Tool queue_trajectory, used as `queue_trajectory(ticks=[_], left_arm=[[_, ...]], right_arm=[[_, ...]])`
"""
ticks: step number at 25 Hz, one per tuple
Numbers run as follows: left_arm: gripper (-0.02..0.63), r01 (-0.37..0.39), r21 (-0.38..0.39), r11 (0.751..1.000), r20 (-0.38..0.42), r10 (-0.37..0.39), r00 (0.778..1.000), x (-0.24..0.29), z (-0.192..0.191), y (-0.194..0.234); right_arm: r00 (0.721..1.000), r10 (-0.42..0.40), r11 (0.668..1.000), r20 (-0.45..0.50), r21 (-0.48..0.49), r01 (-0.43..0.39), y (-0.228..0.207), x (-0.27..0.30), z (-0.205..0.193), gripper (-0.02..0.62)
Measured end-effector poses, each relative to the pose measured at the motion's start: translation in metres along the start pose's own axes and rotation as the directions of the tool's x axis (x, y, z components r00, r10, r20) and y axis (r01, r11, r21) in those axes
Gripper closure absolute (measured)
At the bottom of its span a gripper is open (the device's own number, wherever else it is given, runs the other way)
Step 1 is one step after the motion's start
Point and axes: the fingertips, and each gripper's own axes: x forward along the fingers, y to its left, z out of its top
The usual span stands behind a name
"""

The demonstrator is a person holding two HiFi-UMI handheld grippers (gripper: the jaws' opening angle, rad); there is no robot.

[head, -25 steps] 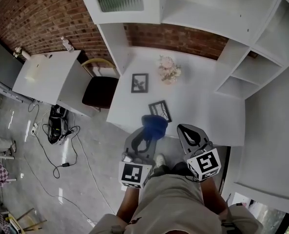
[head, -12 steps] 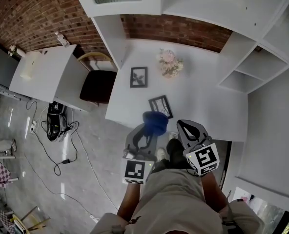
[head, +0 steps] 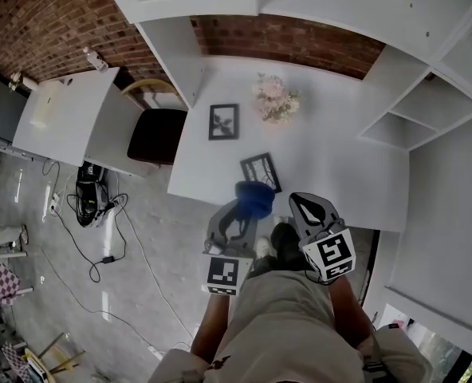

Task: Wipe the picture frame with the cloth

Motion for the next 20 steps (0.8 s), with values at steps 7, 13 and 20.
queue_trajectory(ticks=[7,13,20], left_arm=[[0.511,-0.001,-0.007,1.000,-0.030,0.001,1.000,0.023,-0.026,0.000],[0.511,-0.007,-0.016,1.000,-0.054,0.006,0.999,0.042,-0.049,0.004],[0.511,-0.005,-0.046,0.999,-0.104,0.000,0.995,0.057,-0.076,0.007]], right_arm=[[0.999,0.008,1.000,-0.041,0.018,-0.008,-0.016,0.018,-0.028,0.598],[0.996,0.027,0.999,-0.085,0.022,-0.025,-0.023,0.034,-0.054,0.598],[0.981,0.082,0.996,-0.178,0.042,-0.076,-0.019,0.053,-0.089,0.598]])
